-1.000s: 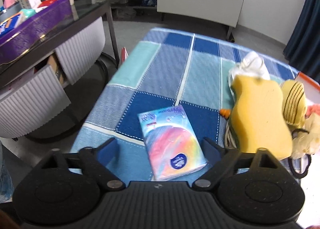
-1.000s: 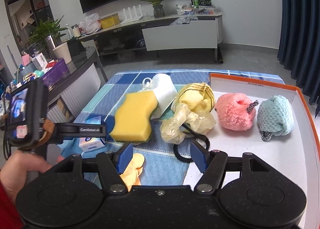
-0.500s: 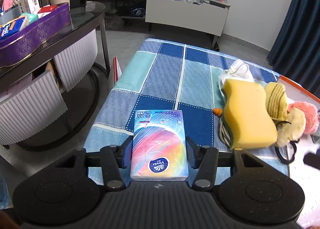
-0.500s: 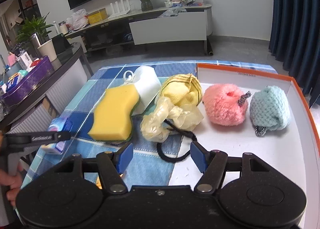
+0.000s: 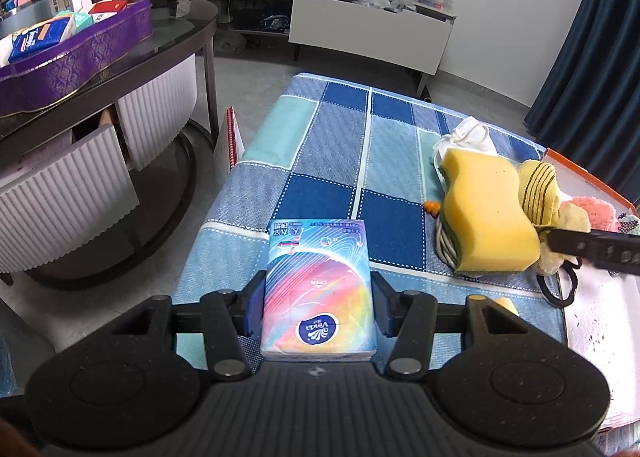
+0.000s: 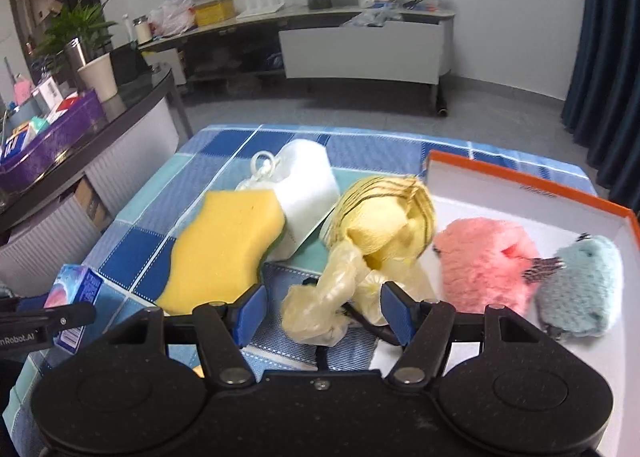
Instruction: Organize soft objects
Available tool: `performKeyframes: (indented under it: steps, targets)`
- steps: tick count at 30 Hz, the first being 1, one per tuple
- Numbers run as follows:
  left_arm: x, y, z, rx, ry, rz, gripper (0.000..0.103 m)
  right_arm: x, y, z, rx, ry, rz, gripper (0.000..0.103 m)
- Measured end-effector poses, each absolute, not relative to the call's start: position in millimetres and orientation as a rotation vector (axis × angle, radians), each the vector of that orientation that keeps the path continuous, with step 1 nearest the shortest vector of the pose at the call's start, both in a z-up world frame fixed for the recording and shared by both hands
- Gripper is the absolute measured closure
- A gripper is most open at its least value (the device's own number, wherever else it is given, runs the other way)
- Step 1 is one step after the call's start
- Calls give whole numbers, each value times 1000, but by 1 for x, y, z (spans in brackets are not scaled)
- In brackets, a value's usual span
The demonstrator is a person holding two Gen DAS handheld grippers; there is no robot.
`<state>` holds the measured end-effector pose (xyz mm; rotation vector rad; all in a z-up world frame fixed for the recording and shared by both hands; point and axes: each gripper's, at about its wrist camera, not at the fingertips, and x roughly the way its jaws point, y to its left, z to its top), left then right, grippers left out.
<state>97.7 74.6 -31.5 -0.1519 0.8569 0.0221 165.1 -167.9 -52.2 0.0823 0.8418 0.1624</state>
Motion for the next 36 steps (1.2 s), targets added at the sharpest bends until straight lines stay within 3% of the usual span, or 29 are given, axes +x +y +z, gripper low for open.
performKeyframes:
  steps: [1, 2, 3, 5, 7, 19, 36]
  targets:
    - [98, 74, -31, -152, 855, 22, 50, 167, -167, -55, 78, 846, 174, 33]
    - [98, 74, -31, -150, 854, 20, 50, 168, -166, -58, 75, 852, 174, 59]
    - [97, 74, -31, -149, 854, 17, 50, 169, -166, -59, 67, 857, 168, 71]
    - [95, 73, -31, -152, 851, 14, 50, 166, -166, -60, 62, 851, 172, 86]
    - [94, 73, -31, -152, 848, 11, 50, 161, -168, -56, 78, 829, 175, 91]
    - [84, 60, -11, -157, 794, -27, 50, 110, -183, -4, 141, 692, 195, 93]
    - [57, 27, 14, -109, 745, -98, 50, 65, -179, 18, 180, 652, 187, 92]
